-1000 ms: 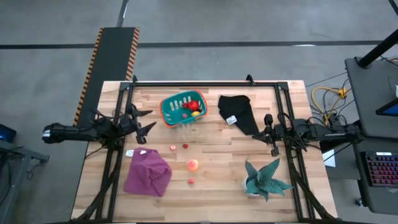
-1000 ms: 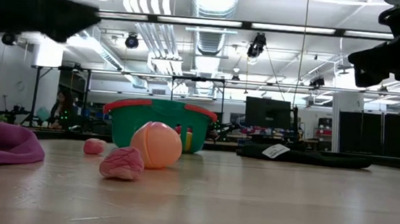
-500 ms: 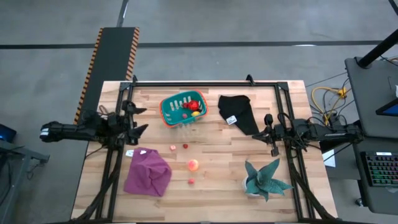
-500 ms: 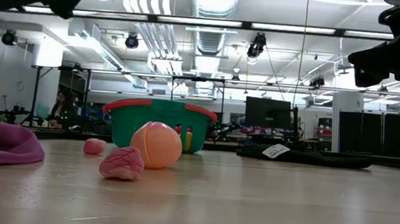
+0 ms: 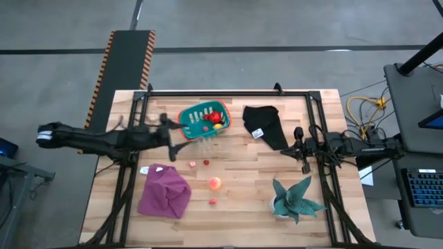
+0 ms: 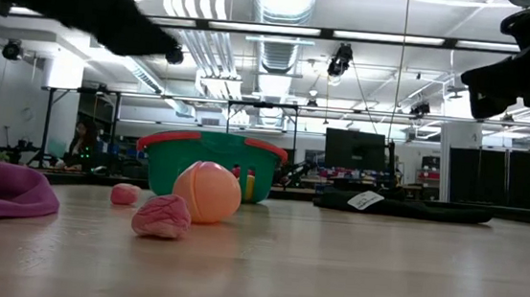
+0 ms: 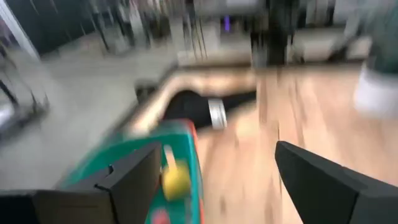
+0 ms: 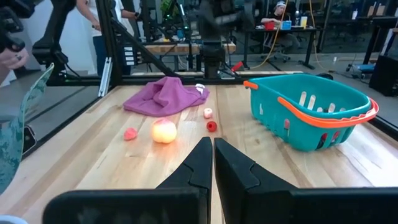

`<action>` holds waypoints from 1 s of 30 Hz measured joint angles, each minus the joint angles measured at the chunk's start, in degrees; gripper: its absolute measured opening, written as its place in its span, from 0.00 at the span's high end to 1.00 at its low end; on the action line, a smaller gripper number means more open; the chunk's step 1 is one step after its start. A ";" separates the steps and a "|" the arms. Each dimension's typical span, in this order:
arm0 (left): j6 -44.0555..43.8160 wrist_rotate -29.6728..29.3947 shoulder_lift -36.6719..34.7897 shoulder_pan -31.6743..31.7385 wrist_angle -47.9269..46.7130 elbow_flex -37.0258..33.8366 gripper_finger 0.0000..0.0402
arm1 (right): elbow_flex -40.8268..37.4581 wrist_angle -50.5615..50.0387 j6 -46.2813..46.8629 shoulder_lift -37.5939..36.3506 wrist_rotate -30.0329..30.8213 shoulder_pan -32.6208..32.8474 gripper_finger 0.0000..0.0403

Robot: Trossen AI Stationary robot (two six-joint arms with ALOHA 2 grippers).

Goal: Pick and placing Produce into tupperware
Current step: Put the top small pink peach into the basket

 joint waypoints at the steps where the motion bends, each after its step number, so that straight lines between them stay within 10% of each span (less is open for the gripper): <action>1: -0.97 0.05 1.62 0.00 -1.83 0.22 0.25 | 0.00 0.02 0.00 0.17 0.00 0.00 0.98; 9: -13.73 2.15 10.23 -0.21 -19.72 6.65 0.25 | -0.02 0.08 0.01 1.71 0.00 -0.01 0.98; 30: -25.80 3.94 27.11 -10.90 -22.00 9.12 0.25 | -0.02 0.07 0.02 3.13 0.02 0.00 0.98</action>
